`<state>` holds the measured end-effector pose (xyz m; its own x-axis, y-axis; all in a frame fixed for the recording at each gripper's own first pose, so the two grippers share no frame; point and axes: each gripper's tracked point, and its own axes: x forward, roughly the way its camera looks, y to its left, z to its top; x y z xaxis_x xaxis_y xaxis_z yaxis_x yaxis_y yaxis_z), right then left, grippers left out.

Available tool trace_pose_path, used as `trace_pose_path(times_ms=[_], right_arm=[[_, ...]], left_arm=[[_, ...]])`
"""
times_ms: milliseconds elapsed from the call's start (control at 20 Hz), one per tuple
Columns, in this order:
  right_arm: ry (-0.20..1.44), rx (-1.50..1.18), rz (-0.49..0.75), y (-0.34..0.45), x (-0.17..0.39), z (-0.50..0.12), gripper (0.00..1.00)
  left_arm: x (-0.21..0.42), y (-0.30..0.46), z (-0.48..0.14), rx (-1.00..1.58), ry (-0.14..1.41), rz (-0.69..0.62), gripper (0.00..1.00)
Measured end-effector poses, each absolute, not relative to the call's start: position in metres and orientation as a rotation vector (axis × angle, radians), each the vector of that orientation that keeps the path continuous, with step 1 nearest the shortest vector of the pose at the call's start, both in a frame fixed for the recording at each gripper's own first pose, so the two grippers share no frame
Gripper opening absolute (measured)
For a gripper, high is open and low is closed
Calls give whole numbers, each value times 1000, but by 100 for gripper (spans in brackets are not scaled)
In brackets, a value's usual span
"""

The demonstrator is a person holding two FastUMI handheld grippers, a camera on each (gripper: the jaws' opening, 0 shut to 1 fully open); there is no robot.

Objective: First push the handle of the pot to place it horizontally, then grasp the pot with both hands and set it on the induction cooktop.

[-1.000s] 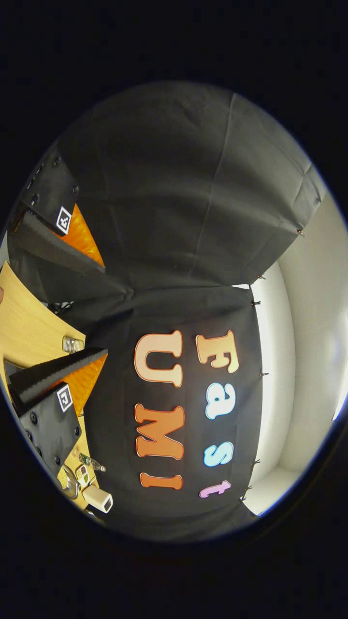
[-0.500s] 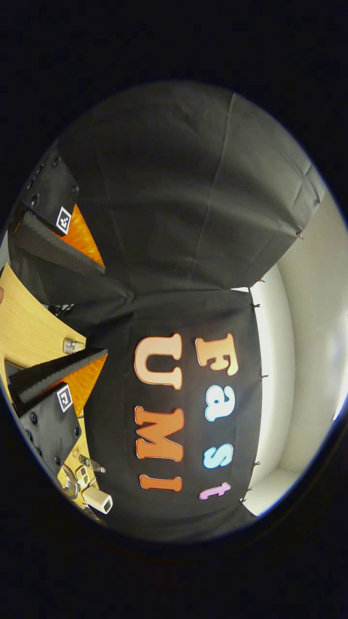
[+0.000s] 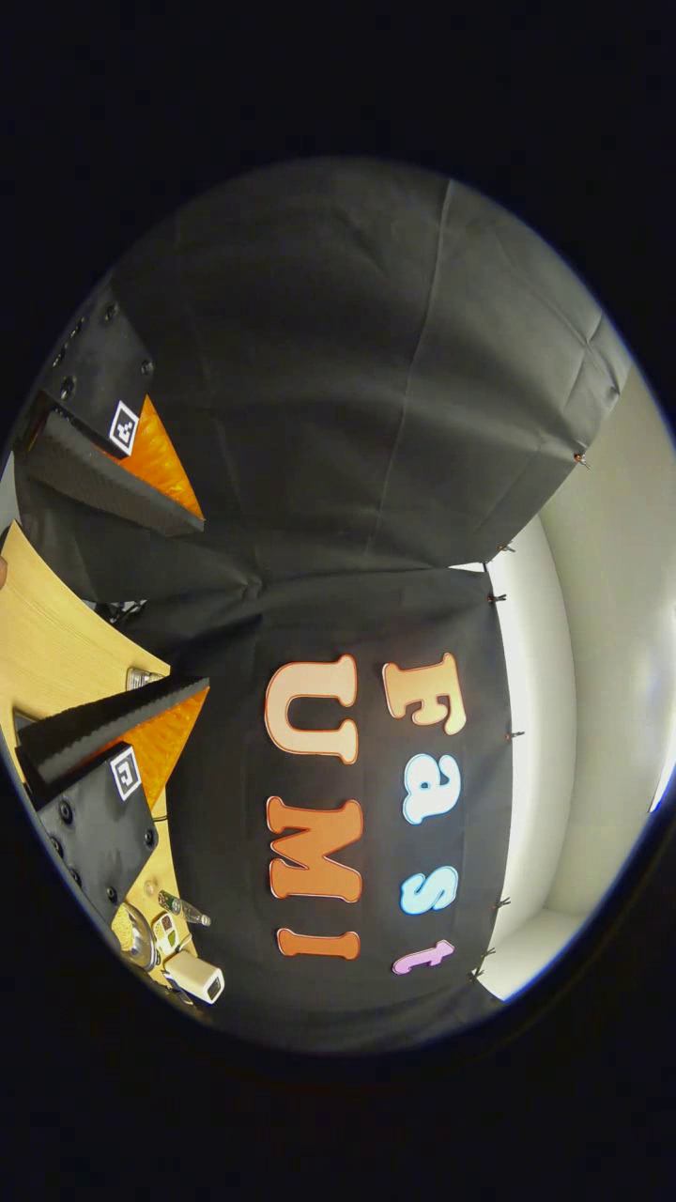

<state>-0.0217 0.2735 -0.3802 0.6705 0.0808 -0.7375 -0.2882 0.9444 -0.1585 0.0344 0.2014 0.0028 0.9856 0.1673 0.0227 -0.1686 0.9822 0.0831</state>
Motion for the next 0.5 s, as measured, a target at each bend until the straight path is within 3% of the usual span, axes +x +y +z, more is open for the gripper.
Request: trace_pose_path(times_ms=[500], right_arm=[[809,-249,263,317,-12,-380,0]], left_arm=[[35,225,3,86,-12,203,97]])
